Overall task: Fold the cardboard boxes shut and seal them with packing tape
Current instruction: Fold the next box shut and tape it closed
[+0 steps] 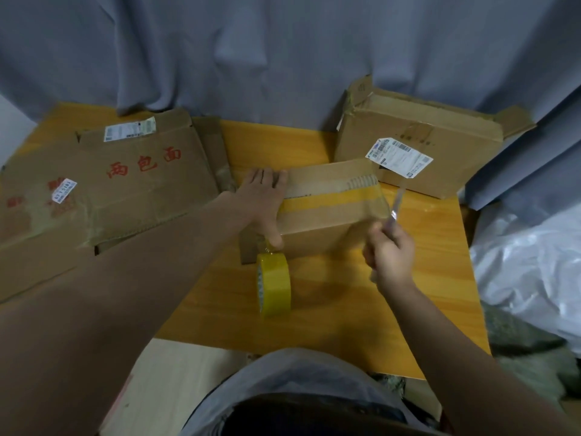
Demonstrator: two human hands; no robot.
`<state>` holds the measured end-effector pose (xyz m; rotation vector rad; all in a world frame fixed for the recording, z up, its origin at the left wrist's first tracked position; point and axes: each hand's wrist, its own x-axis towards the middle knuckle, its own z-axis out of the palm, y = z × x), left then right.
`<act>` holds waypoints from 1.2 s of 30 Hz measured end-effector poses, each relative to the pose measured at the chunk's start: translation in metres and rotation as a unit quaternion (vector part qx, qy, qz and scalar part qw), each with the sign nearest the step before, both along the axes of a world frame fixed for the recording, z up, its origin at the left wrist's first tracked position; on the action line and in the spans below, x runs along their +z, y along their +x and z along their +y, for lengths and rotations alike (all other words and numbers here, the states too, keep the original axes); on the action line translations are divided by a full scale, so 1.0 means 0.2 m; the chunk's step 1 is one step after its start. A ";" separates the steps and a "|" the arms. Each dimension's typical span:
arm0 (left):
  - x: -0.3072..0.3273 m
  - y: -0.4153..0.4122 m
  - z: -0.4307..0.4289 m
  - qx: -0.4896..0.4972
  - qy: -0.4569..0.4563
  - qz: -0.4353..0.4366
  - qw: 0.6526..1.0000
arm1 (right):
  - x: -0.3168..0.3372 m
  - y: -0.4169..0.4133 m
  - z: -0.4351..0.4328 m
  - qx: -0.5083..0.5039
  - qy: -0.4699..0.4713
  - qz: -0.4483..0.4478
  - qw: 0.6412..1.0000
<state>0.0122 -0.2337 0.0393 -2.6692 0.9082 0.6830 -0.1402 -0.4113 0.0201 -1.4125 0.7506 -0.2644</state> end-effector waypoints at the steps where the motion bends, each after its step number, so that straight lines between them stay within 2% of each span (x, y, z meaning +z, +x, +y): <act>1: 0.00 0.00 0.01 -0.005 -0.001 -0.002 1.000 | 0.08 0.07 0.05 0.045 -0.003 -0.015 0.999; 4: 0.01 -0.06 0.05 -0.031 -0.025 -0.033 0.999 | 0.20 0.29 0.18 0.202 -0.006 0.005 0.979; 6: 0.00 -0.14 0.10 -0.019 -0.091 -0.066 0.993 | 0.19 0.41 0.25 0.269 0.010 0.030 0.963; 9: -0.06 -0.30 0.18 0.097 -0.220 -0.142 0.960 | 0.12 0.51 0.32 0.331 -0.027 0.104 0.937; 11: -0.13 -0.41 0.22 0.208 -0.313 -0.199 0.905 | 0.07 0.53 0.33 0.331 -0.056 0.132 0.933; 12: -0.14 -0.46 0.23 0.267 -0.344 -0.186 0.881 | 0.06 0.54 0.33 0.330 -0.067 0.132 0.932; 14: -0.17 -0.55 0.23 0.390 -0.357 -0.062 0.847 | 0.06 0.54 0.32 0.365 -0.104 0.118 0.918; 15: -0.20 -0.57 0.22 0.445 -0.347 0.030 0.825 | 0.08 0.54 0.31 0.398 -0.132 0.110 0.901; 17: -0.24 -0.60 0.17 0.521 -0.378 0.170 0.746 | 0.11 0.53 0.30 0.473 -0.205 0.107 0.850; 20: -0.27 -0.61 0.11 0.603 -0.460 0.207 0.618 | 0.11 0.53 0.29 0.544 -0.311 0.114 0.771; 22: -0.29 -0.61 0.09 0.646 -0.460 0.224 0.566 | 0.09 0.52 0.31 0.551 -0.373 0.121 0.737; 26: -0.34 -0.66 0.05 0.670 -0.466 0.217 0.536 | 0.08 0.50 0.35 0.543 -0.468 0.121 0.687; 30: -0.35 -0.66 0.04 0.674 -0.476 0.203 0.527 | 0.08 0.49 0.37 0.532 -0.506 0.121 0.668; 32: -0.37 -0.67 0.03 0.677 -0.467 0.207 0.530 | 0.08 0.48 0.38 0.523 -0.528 0.117 0.659; 36: -0.38 -0.68 0.02 0.678 -0.464 0.191 0.537 | 0.06 0.44 0.42 0.500 -0.603 0.094 0.614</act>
